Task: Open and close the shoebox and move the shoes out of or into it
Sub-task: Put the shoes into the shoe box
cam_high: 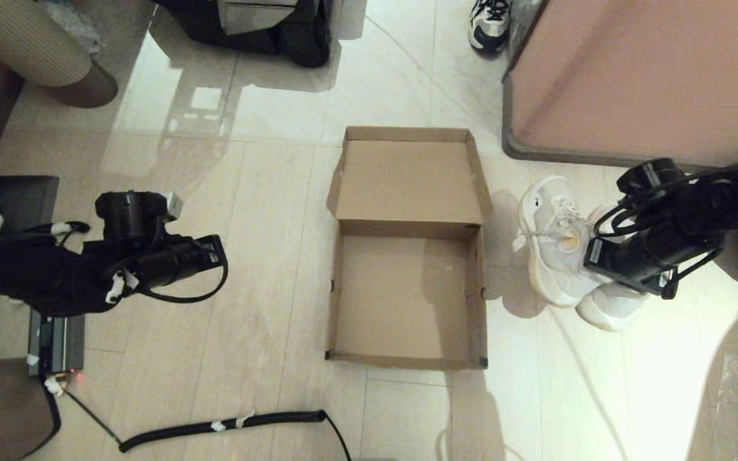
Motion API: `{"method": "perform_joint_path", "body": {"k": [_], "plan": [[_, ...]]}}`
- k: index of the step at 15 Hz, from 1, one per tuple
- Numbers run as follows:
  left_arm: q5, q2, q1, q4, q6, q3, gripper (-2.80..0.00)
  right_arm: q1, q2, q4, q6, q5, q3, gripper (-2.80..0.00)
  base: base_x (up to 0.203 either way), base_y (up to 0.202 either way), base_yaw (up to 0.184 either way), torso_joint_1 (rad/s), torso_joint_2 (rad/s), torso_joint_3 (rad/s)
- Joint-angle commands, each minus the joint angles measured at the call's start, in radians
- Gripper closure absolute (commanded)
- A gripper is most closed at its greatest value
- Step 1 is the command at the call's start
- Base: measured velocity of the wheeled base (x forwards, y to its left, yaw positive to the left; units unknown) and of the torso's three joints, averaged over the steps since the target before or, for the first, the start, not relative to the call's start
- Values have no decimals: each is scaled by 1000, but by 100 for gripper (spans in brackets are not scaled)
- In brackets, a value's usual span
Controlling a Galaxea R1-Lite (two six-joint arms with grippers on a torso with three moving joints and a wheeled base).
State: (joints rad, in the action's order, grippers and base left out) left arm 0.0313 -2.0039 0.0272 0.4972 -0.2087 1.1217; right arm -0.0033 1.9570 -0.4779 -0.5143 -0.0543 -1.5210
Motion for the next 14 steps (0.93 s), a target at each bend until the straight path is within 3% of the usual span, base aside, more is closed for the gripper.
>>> {"method": "perform_joint_path", "body": {"k": [1,5,11,14], "plan": [[-1,14,2,22,1,-26,0,57,-198,-69,-6,41,40,0,0,0,0,0,0,0],[-7,19,25,31,2,-54,0,233,-256,-134,-28,79,51,0,0,0,0,0,0,0],[-8,14,28,31,2,-57,0,514,-273,-136,-173,77,44,0,0,0,0,0,0,0],[-8,13,28,31,2,-57,0,584,-200,-125,-212,73,64,0,0,0,0,0,0,0]]}}
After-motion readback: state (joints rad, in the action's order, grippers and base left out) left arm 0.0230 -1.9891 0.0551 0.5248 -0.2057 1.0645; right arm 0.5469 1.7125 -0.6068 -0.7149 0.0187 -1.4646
